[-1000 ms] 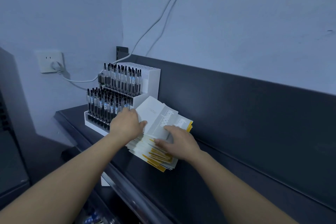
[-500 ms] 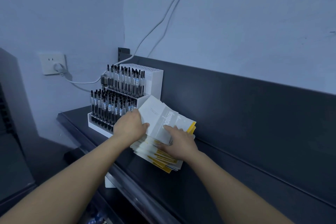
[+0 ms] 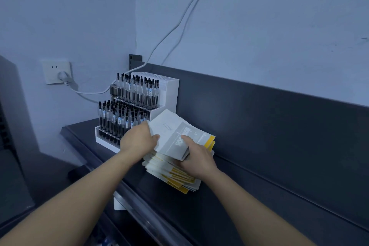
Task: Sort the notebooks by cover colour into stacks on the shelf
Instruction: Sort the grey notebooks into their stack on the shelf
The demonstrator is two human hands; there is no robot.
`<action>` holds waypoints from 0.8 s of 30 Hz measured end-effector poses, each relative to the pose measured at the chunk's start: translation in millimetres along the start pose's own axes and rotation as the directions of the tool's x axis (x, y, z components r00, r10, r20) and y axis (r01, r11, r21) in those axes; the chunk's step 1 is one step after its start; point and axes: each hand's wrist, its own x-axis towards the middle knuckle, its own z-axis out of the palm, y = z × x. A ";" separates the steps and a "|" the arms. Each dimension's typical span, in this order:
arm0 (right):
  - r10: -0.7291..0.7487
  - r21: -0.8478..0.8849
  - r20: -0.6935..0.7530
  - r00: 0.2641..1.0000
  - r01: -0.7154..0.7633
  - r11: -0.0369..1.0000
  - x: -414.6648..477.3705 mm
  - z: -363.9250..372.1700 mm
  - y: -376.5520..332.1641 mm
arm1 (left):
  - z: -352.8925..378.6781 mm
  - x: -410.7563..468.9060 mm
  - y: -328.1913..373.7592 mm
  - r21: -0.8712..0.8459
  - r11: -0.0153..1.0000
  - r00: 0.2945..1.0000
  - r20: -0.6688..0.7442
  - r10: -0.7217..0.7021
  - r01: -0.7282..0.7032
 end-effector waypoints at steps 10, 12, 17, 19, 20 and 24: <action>0.042 0.121 -0.110 0.993 -0.029 0.992 -2.0 2.7 2.1 | 2.6 -2.3 4.4 -0.036 0.999 0.999 -0.037 -0.022 0.021; 0.048 0.177 -0.139 0.989 -0.023 0.984 -0.8 0.2 4.3 | 1.3 -0.6 0.5 -0.075 0.997 0.998 -0.044 -0.040 0.037; 0.154 0.356 -0.262 0.953 -0.053 0.933 -2.0 2.1 4.1 | -2.4 0.5 -5.5 -0.206 0.977 0.997 -0.026 -0.068 0.061; 0.204 0.388 -0.324 0.924 -0.067 0.919 -2.6 3.5 2.7 | -3.2 -1.3 -5.2 -0.214 0.975 0.998 -0.020 -0.064 0.059; 0.234 0.394 -0.344 0.910 -0.086 0.915 -2.8 3.7 1.5 | -3.6 -2.3 -4.2 -0.215 0.975 0.998 -0.016 -0.064 0.059; 0.384 0.384 -0.314 0.869 -0.253 0.888 -4.3 0.6 -1.9 | -2.8 -4.8 2.2 -0.194 0.979 0.998 -0.013 -0.064 0.060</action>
